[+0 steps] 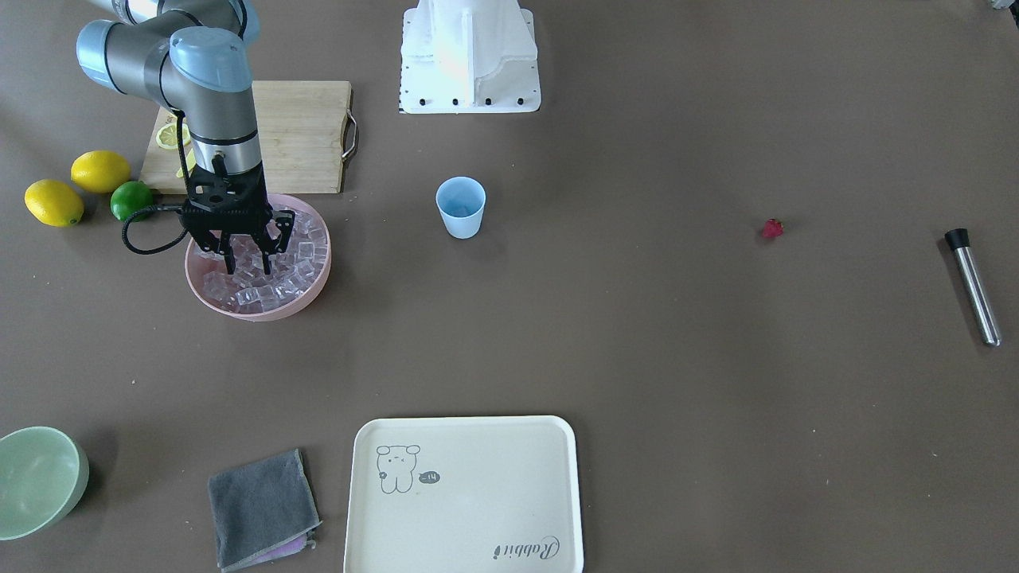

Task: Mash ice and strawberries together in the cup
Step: 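Lower the right gripper into the bowl to grasp another ice cube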

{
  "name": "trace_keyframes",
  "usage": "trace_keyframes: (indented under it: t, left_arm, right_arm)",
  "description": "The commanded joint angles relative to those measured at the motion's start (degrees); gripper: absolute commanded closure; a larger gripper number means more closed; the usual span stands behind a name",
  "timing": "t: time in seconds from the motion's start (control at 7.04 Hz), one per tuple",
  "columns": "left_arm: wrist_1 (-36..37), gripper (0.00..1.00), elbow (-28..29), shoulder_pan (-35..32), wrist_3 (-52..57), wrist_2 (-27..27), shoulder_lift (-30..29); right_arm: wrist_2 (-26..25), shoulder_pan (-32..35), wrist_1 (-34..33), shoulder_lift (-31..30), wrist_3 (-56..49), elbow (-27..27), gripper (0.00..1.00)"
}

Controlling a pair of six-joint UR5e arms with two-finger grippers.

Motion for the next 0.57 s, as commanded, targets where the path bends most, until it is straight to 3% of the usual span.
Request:
trace_keyframes:
  t: [0.0,0.43]
  left_arm:
    - [0.05,0.02,0.55,0.0,0.01,0.0,-0.16]
    - [-0.04,0.02,1.33,0.35,-0.17,0.09,-0.68]
  right_arm:
    - [0.51,0.78,-1.96,2.16,-0.26,0.35,1.0]
    - [1.3,1.66,-6.54,4.19,-0.26,1.58,1.0]
